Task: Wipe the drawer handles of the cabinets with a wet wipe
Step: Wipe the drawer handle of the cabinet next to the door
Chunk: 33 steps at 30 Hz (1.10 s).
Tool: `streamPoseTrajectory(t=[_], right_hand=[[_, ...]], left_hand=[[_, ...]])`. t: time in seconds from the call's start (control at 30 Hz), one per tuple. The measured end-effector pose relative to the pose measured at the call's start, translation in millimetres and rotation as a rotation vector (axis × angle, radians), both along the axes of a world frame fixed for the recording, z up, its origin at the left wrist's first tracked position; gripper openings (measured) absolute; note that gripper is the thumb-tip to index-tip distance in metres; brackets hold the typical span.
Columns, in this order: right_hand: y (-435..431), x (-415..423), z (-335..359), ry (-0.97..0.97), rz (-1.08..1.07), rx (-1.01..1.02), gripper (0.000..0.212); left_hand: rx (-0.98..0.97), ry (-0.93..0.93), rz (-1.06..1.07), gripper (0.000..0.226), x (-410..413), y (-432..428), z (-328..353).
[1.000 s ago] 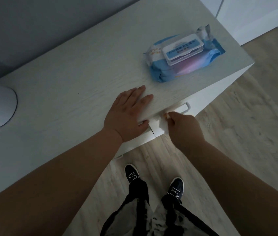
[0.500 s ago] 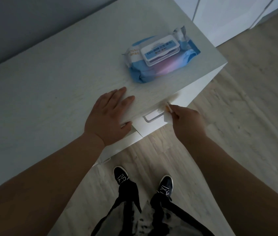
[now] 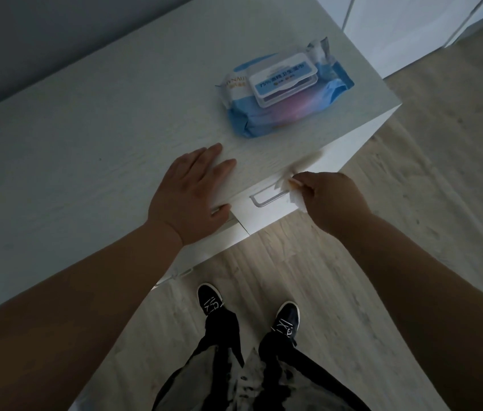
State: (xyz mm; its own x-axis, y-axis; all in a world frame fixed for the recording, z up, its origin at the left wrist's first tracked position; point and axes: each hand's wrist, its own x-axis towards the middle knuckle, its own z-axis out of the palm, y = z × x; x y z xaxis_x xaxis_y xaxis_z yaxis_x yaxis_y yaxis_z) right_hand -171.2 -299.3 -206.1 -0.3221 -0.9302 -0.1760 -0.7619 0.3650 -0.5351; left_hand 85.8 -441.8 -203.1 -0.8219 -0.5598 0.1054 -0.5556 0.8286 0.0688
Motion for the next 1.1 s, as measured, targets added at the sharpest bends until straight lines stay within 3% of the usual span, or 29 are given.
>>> streamPoseTrajectory(t=[0.1, 0.27, 0.33, 0.43, 0.5, 0.6, 0.73, 0.87, 1.03, 1.1], right_hand=[[-5.1, 1.0, 7.2, -0.197, -0.062, 0.023, 0.024], [4.4, 1.6, -1.8, 0.151, 0.092, -0.005, 0.032], [2.6, 1.8, -1.5, 0.098, 0.055, -0.016, 0.029], [-3.8, 2.8, 5.9, -0.142, -0.051, -0.034, 0.022], [-1.7, 2.2, 5.9, -0.102, -0.044, -0.039, 0.023], [2.6, 3.2, 1.6, 0.116, 0.064, 0.003, 0.026], [-9.5, 1.2, 6.7, 0.078, 0.080, 0.006, 0.029], [-1.7, -2.3, 1.4, 0.200, 0.128, -0.031, 0.031], [-10.2, -8.1, 7.1, 0.019, 0.072, -0.043, 0.026], [-10.2, -9.6, 10.2, 0.038, 0.084, -0.046, 0.028]], left_hand=[[-0.004, 0.026, 0.004, 0.076, 0.3, 1.0, -1.1], [0.000, 0.048, 0.000, 0.076, 1.0, 1.6, 1.0], [0.007, 0.039, 0.004, 0.076, 0.7, 1.5, 1.2], [0.010, 0.012, 0.006, 0.077, 0.4, 1.3, 1.7], [0.014, 0.016, 0.011, 0.077, 0.6, 1.6, 2.2], [0.018, 0.014, 0.019, 0.077, -0.1, 1.5, 2.9], [0.021, 0.010, 0.020, 0.077, -0.5, 1.7, 3.2], [0.021, 0.015, 0.017, 0.076, -0.1, 2.7, 4.0], [0.022, 0.014, 0.016, 0.076, -1.0, 2.3, 2.9], [0.019, 0.016, 0.012, 0.076, -0.8, 2.3, 3.0]])
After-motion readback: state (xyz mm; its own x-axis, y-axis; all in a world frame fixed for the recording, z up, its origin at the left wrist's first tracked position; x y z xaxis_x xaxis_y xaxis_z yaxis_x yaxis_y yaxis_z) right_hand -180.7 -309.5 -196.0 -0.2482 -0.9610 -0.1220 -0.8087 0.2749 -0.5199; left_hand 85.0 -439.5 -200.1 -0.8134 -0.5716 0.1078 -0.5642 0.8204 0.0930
